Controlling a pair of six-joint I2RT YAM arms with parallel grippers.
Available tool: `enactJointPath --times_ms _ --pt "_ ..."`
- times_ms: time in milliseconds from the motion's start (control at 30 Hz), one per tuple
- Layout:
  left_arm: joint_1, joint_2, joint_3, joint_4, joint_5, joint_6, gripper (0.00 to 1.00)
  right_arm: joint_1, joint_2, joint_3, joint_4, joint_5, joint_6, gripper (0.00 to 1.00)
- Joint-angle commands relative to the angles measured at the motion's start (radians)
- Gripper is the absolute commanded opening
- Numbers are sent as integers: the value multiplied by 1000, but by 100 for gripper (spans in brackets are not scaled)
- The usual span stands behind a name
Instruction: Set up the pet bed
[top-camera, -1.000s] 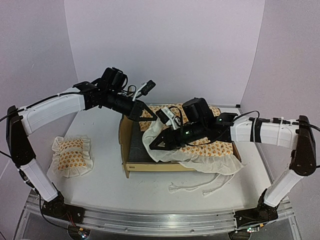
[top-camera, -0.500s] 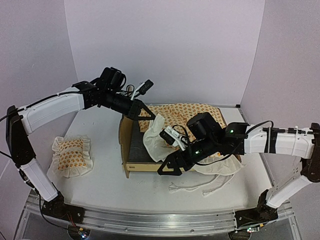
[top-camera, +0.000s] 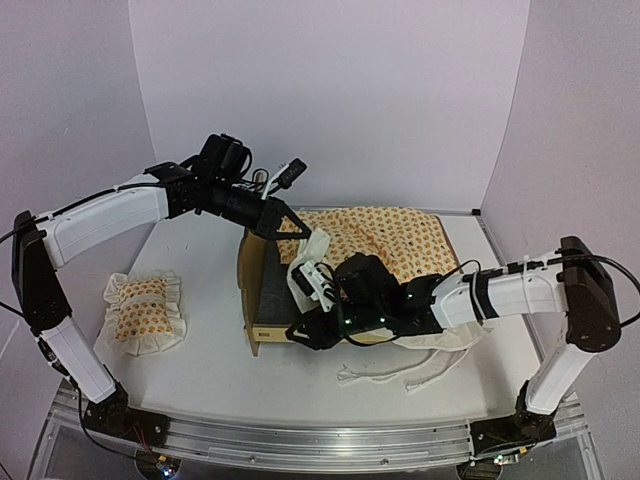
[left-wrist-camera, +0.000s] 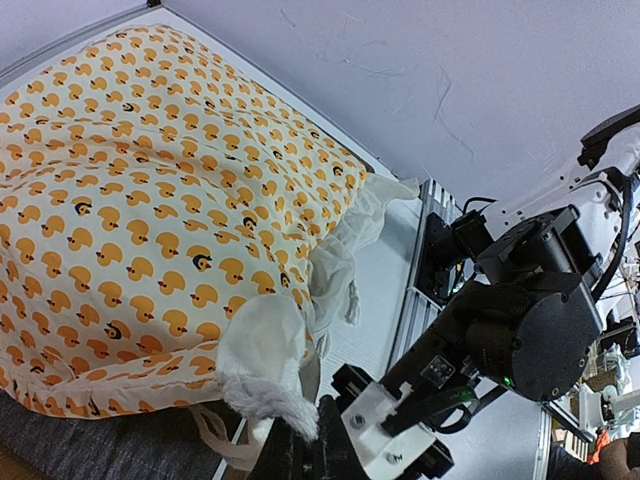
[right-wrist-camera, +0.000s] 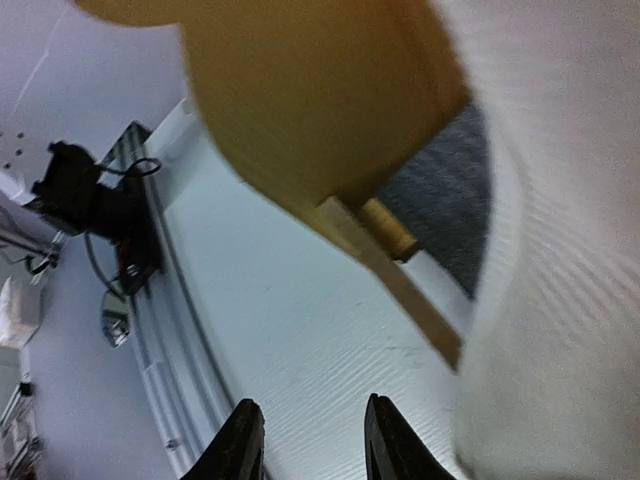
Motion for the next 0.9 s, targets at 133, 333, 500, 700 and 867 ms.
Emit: enactJointPath --times_ms 133,333,500,700,867 --pt "7 -51 2 46 27 -7 0 -123 -123 -76 123 347 -106 44" --pt "9 -42 5 45 50 -11 0 -188 -74 -15 112 227 -146 56" --pt "9 -42 5 46 49 -15 0 -223 -26 39 138 -33 -139 53" --pt "10 -33 19 46 56 -17 0 -225 48 69 258 -150 -113 44" --pt "10 -34 23 48 60 -20 0 -226 94 115 264 -130 -89 47"
